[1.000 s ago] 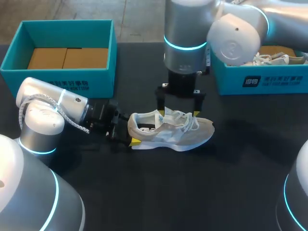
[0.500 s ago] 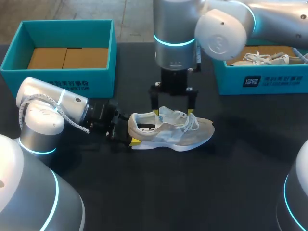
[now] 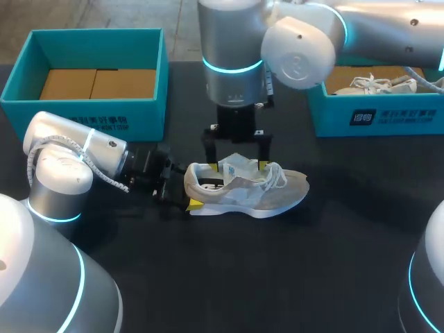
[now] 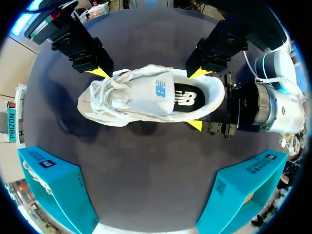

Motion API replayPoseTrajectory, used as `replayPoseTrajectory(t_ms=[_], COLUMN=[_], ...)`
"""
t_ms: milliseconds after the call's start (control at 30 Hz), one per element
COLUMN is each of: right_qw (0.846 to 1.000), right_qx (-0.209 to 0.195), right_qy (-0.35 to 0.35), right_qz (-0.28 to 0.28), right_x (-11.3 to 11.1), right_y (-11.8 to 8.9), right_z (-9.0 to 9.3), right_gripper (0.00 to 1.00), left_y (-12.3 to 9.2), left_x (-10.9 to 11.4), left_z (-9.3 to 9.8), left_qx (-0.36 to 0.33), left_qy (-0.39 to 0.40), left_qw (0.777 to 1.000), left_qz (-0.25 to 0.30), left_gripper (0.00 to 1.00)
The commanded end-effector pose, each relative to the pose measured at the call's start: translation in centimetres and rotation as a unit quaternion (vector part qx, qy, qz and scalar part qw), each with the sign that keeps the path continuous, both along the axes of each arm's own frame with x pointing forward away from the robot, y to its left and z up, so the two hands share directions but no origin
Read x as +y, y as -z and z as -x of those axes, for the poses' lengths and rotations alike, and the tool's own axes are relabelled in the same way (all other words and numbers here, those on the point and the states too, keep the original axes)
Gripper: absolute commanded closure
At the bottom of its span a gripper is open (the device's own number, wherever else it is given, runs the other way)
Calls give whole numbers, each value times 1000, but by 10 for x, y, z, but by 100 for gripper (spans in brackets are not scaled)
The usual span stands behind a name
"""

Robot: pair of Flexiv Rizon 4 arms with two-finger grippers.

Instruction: Take the shoe out of the shoebox, open the shoe tongue, remove and reinsert the insole, then place the shoe into the shoebox

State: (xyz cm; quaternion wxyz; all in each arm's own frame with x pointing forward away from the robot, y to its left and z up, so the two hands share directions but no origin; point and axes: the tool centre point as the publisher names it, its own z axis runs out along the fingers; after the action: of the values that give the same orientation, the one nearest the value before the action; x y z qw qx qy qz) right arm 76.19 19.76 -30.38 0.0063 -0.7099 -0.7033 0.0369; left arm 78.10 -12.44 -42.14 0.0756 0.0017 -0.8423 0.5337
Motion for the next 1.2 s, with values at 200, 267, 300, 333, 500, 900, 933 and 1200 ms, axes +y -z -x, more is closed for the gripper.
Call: replayPoseTrajectory(t_ms=[200, 267, 300, 333, 500, 900, 933, 1200], right_qw=[1000, 1000, 1000, 1000, 1000, 999, 999, 996], right_qx=[-1, 1, 1, 2, 6, 12, 8, -33], right_qy=[3, 5, 6, 7, 9, 15, 14, -3], right_qz=[24, 25, 25, 24, 21, 33, 42, 79], right_x=[12, 12, 12, 12, 13, 14, 14, 13], right_y=[9, 12, 13, 14, 18, 24, 23, 23], right_z=[-1, -2, -2, -3, -5, -6, -6, -5], right_gripper=[0, 0, 0, 0, 0, 0, 0, 0], left_y=[2, 2, 2, 2, 2, 2, 2, 2], left_x=[0, 0, 0, 0, 0, 0, 0, 0], left_z=[0, 0, 0, 0, 0, 0, 0, 0], left_qx=[0, 0, 0, 0, 0, 0, 0, 0], left_qy=[1, 1, 1, 1, 1, 1, 1, 1], left_qw=[1000, 1000, 1000, 1000, 1000, 1000, 1000, 1000], left_qz=[-1, -1, -1, -1, -1, -1, -1, -1], left_gripper=[100, 100, 100, 100, 100, 100, 100, 100])
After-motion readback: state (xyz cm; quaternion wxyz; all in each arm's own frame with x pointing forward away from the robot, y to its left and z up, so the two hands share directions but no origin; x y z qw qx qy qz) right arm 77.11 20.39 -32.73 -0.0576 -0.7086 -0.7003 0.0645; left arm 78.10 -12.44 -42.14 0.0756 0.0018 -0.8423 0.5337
